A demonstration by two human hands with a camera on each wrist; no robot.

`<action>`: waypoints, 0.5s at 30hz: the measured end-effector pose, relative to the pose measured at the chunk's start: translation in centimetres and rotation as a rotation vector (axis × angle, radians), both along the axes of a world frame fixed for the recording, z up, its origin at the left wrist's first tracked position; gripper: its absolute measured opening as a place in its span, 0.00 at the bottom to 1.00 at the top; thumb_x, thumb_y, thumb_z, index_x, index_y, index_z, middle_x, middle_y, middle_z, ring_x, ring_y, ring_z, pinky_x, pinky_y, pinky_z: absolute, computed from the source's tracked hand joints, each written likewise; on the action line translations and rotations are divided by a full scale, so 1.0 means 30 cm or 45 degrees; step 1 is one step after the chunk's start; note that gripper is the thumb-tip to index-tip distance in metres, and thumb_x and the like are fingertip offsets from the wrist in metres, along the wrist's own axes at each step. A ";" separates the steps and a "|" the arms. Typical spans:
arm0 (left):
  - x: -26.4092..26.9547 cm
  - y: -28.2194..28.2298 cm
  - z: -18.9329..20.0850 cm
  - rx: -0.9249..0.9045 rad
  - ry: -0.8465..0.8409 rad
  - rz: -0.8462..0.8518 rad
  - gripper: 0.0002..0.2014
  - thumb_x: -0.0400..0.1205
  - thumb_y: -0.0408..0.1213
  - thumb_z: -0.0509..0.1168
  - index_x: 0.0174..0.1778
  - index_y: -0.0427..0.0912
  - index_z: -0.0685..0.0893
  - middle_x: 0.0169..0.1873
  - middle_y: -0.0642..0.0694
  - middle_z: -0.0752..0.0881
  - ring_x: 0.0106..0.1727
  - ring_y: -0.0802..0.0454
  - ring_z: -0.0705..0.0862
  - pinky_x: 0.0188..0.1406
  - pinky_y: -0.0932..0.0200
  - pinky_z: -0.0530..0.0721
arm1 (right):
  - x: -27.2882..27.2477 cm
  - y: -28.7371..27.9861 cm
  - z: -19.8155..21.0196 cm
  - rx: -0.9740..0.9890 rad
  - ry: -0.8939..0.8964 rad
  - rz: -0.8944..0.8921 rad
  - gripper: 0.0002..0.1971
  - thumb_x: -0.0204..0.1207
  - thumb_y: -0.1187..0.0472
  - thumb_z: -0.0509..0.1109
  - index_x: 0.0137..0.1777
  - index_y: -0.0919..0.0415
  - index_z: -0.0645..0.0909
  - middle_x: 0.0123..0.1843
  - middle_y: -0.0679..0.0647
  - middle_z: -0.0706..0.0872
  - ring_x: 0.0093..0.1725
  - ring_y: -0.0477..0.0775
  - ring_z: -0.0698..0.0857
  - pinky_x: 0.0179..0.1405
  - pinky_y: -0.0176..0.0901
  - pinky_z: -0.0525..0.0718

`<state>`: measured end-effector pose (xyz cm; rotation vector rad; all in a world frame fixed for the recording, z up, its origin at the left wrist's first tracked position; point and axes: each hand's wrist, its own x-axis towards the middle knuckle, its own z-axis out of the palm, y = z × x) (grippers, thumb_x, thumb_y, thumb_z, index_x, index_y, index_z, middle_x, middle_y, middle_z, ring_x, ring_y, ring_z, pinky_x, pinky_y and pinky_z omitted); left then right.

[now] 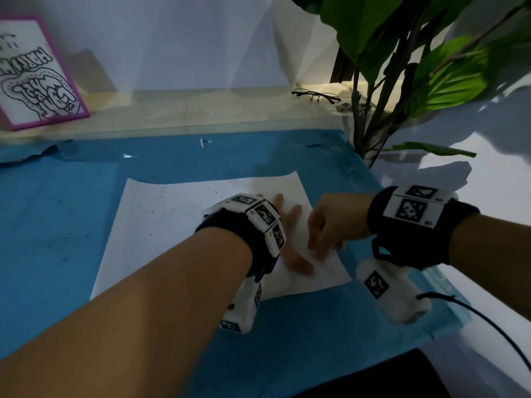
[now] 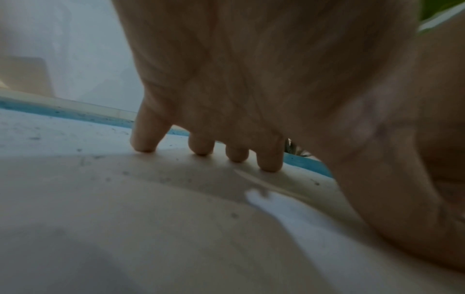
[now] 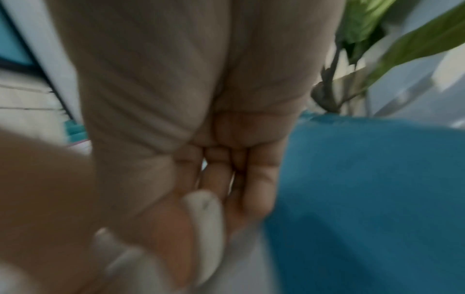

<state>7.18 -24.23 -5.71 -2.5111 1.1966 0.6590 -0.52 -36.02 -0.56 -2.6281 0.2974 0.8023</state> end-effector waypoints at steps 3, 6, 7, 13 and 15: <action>-0.008 0.001 0.012 0.014 0.037 0.007 0.62 0.60 0.81 0.60 0.80 0.62 0.30 0.81 0.48 0.30 0.82 0.33 0.37 0.77 0.31 0.44 | 0.009 -0.018 0.004 0.014 -0.151 -0.142 0.03 0.66 0.59 0.80 0.37 0.51 0.88 0.36 0.50 0.90 0.26 0.41 0.81 0.32 0.32 0.80; 0.008 0.000 -0.031 0.015 -0.059 -0.017 0.66 0.55 0.83 0.62 0.77 0.65 0.26 0.82 0.50 0.30 0.83 0.33 0.40 0.76 0.30 0.48 | -0.013 0.004 -0.015 0.001 -0.046 -0.030 0.03 0.67 0.57 0.78 0.37 0.49 0.86 0.39 0.50 0.90 0.28 0.41 0.81 0.29 0.30 0.77; 0.010 0.002 -0.036 0.005 -0.091 -0.026 0.67 0.52 0.84 0.63 0.76 0.66 0.26 0.82 0.51 0.31 0.83 0.34 0.40 0.76 0.30 0.50 | -0.020 0.009 -0.013 0.009 -0.011 -0.010 0.03 0.68 0.57 0.78 0.37 0.50 0.86 0.40 0.50 0.90 0.28 0.41 0.81 0.28 0.29 0.77; 0.009 0.003 -0.035 -0.013 -0.047 -0.017 0.68 0.50 0.85 0.62 0.77 0.67 0.27 0.81 0.51 0.30 0.83 0.34 0.38 0.77 0.30 0.47 | -0.023 -0.011 -0.018 0.024 -0.173 -0.097 0.04 0.67 0.57 0.78 0.35 0.49 0.86 0.37 0.49 0.88 0.28 0.42 0.80 0.29 0.31 0.78; 0.013 0.003 -0.042 0.001 -0.105 -0.026 0.68 0.51 0.83 0.65 0.75 0.68 0.25 0.82 0.51 0.30 0.83 0.34 0.39 0.76 0.30 0.50 | -0.031 0.006 -0.016 0.034 -0.069 -0.012 0.04 0.67 0.57 0.78 0.36 0.49 0.86 0.38 0.52 0.89 0.29 0.43 0.81 0.32 0.33 0.78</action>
